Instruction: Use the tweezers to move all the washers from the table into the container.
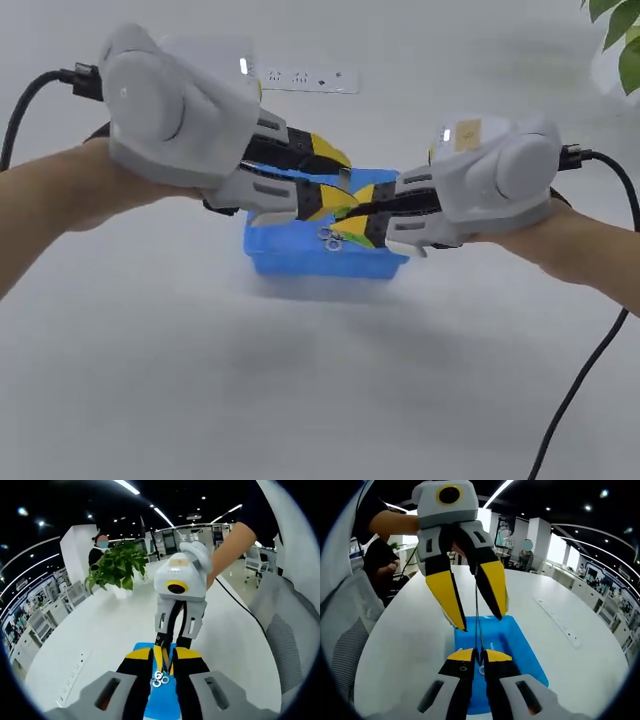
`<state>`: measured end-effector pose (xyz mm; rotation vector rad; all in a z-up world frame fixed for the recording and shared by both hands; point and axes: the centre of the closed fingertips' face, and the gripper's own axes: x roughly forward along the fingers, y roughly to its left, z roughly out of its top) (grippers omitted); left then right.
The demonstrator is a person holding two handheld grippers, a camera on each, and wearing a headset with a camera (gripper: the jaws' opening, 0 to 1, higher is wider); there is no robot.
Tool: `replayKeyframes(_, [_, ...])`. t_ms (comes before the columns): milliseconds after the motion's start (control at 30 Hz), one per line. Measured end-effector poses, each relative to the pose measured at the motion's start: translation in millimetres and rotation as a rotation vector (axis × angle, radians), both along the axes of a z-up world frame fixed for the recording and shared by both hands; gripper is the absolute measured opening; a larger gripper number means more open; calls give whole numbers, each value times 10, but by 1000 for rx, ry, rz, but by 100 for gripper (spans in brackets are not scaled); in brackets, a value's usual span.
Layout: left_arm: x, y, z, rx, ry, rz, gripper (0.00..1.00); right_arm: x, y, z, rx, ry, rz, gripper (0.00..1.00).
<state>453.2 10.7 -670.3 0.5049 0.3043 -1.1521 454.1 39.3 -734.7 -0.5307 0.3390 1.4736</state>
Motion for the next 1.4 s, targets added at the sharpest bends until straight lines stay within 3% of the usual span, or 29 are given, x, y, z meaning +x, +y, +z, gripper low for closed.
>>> replayKeyframes(133, [-21,17,25,15,-1,-4,17,-3,-7,-14,-7,-2,0,8])
replayKeyframes(267, [-84,17,45,29,-7,-31,8,-19,-15,15,-9,-8,3,8])
replayKeyframes(567, [-224,35,161,34,-21,-70,6,-116,-38,145,-34,-61,40,8])
replayKeyframes(667, [-258,62,212,32,-36,-75,6,-136,-47,219,-36,-85,43,8])
replayKeyframes(767, [-313,64,324,39,-97,-101,6,-149,-44,325,-25,-103,44,8])
replayKeyframes(1067, [-464,119,499,34,-142,-120,6,-255,-86,542,-42,-148,63,8])
replayKeyframes(1233, [-558,118,621,-30,-136,-118,6,-355,-128,667,-36,-151,68,8])
replayKeyframes(1400, [-660,155,577,-19,-136,-137,6,-480,-172,685,-59,-158,89,8])
